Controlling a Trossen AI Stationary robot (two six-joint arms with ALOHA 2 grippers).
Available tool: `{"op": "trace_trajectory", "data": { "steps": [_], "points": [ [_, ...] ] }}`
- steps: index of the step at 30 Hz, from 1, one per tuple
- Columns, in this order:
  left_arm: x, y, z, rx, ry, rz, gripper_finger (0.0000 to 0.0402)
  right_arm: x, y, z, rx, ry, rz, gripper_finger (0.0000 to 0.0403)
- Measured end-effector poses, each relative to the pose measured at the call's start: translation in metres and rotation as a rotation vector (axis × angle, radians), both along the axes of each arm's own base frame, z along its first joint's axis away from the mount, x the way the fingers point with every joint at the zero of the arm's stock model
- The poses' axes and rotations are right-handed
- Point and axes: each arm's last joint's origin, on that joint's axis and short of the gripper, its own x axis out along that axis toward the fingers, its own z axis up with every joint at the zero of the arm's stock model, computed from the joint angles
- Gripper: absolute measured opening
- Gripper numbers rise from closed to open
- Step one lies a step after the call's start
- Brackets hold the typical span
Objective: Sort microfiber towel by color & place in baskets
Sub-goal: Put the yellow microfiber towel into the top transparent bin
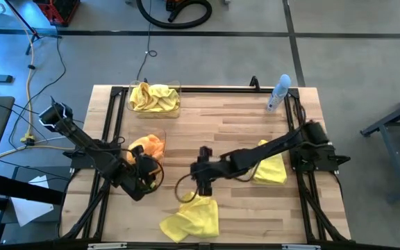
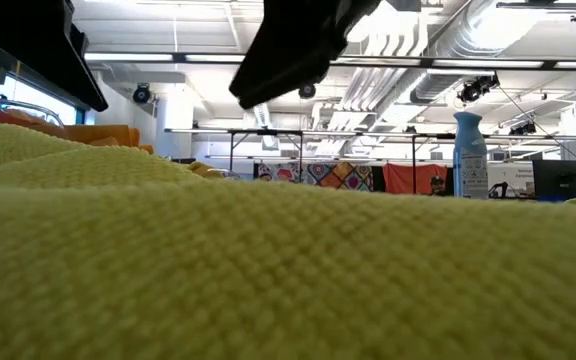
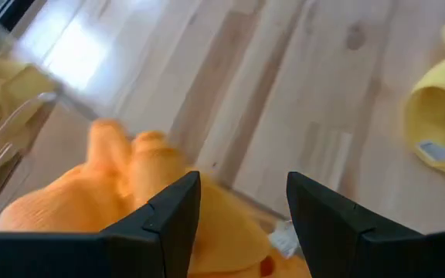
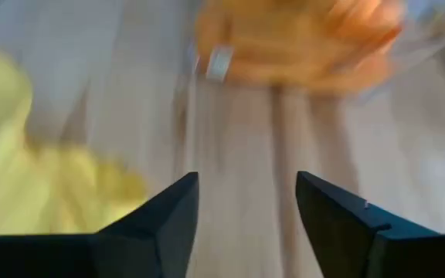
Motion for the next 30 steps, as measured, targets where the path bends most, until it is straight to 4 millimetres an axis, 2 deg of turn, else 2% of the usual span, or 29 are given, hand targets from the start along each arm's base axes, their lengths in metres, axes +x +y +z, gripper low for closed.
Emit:
{"op": "trace_trajectory", "data": {
  "steps": [3,7,13,17,20,22,24,26,29,30],
  "points": [
    [0.003,-0.005,0.000,0.004,0.007,-0.067,0.0183,0.009,0.014,-0.001,0.050,0.167,0.018,0.0241],
    [0.005,-0.009,0.001,-0.043,0.000,-0.112,0.0183,0.017,0.035,-0.014,0.096,0.327,0.054,0.0249],
    [0.007,-0.011,0.002,-0.069,-0.018,-0.116,0.0183,0.029,0.061,-0.043,0.060,0.411,0.082,0.0250],
    [0.007,-0.012,0.001,-0.122,-0.014,-0.095,0.0183,0.035,0.067,-0.063,0.050,0.450,0.084,0.0250],
    [0.004,-0.015,0.001,-0.155,-0.017,-0.083,0.0183,0.039,0.069,-0.067,0.077,0.430,0.060,0.0243],
    [0.002,-0.018,0.001,-0.160,-0.019,-0.093,0.0183,0.039,0.069,-0.067,0.105,0.430,0.048,0.0225],
    [-0.001,-0.022,0.001,-0.164,-0.019,-0.107,0.0183,0.039,0.071,-0.066,0.119,0.424,0.041,0.0190],
    [-0.003,-0.024,0.001,-0.163,-0.023,-0.119,0.0183,0.038,0.073,-0.066,0.118,0.426,0.044,0.0137],
    [-0.004,-0.027,0.002,-0.173,-0.036,-0.124,0.0183,0.037,0.073,-0.067,0.111,0.446,0.050,0.0036],
    [-0.003,-0.028,0.002,-0.180,-0.043,-0.126,0.0183,0.036,0.071,-0.067,0.111,0.461,0.052,0.0019]
  ]
}}
